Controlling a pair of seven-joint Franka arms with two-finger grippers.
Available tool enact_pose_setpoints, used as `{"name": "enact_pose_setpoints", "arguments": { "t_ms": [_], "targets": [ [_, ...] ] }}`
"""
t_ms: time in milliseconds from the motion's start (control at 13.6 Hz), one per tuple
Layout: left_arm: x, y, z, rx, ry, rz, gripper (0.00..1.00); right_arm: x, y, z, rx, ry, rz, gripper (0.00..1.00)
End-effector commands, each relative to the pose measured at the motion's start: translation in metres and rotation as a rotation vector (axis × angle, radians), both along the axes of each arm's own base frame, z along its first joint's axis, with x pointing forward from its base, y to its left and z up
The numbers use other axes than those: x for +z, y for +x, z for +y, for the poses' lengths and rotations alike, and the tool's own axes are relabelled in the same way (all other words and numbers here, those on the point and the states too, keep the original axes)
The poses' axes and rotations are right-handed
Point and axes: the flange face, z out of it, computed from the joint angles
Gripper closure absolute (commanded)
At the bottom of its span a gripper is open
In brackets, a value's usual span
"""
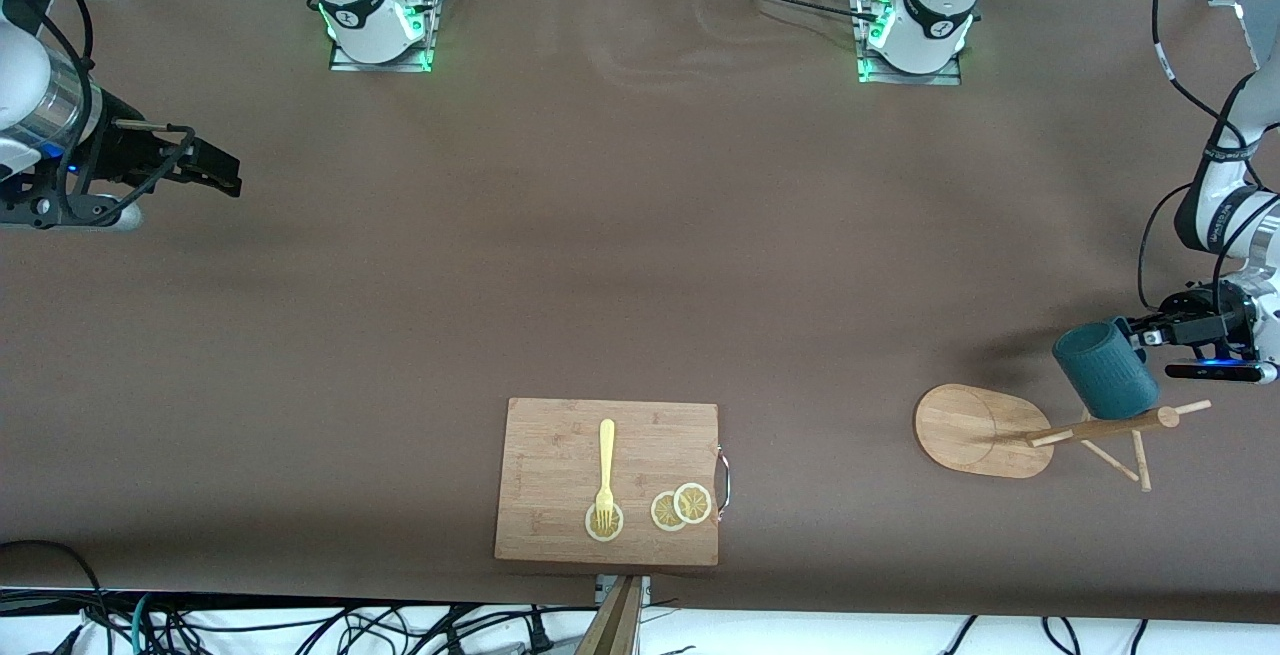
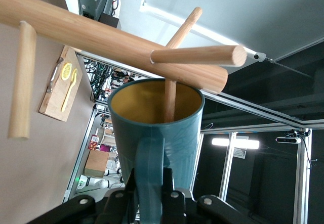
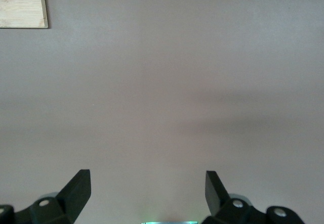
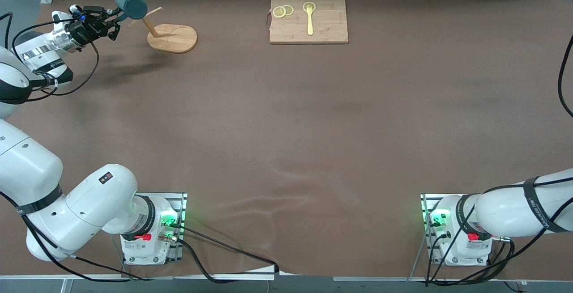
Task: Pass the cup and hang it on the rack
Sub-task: 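Open the left gripper and release the mug on the rack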
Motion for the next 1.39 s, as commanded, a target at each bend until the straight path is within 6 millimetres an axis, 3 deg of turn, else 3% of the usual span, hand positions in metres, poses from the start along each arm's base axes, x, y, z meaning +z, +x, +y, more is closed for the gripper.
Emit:
{"name": "enact_pose_setpoints", "arguments": {
  "t_ms": [0,73,147,220,807,954,1100,1320],
  "targets": [
    [0.001,0.007,0.004,-0.003,-0.04,-0.014,0.89,0.006,-0.009,-0.002,0.008,0.018,-0.011,0.0],
    [0.001,0.006,0.005,-0.005,-0.042,-0.008,0.62,0.006,-0.009,-0.002,0.008,0.018,-0.014,0.0],
    [0.001,0.006,0.005,-0.007,-0.042,-0.005,0.05,0.008,-0.009,-0.002,0.008,0.019,-0.018,0.0],
    [0.003,0.006,0.006,-0.01,-0.038,-0.01,0.0,0.008,-0.009,-0.001,0.009,0.019,-0.018,0.0],
    [0.058,-0.005,0.057,-0.196,0.302,-0.047,0.0,0.01,-0.011,0.014,0.035,0.02,-0.019,0.0],
    [0.088,-0.008,0.068,-0.265,0.456,-0.047,0.0,0.011,-0.01,0.015,0.029,0.024,-0.03,0.0],
    [0.121,-0.007,0.062,-0.347,0.62,-0.03,0.0,0.017,-0.014,0.035,0.06,0.026,-0.034,0.0],
    [0.187,0.008,0.018,-0.489,0.928,-0.029,0.0,0.018,-0.012,0.032,0.052,0.029,-0.043,0.0]
  ]
}}
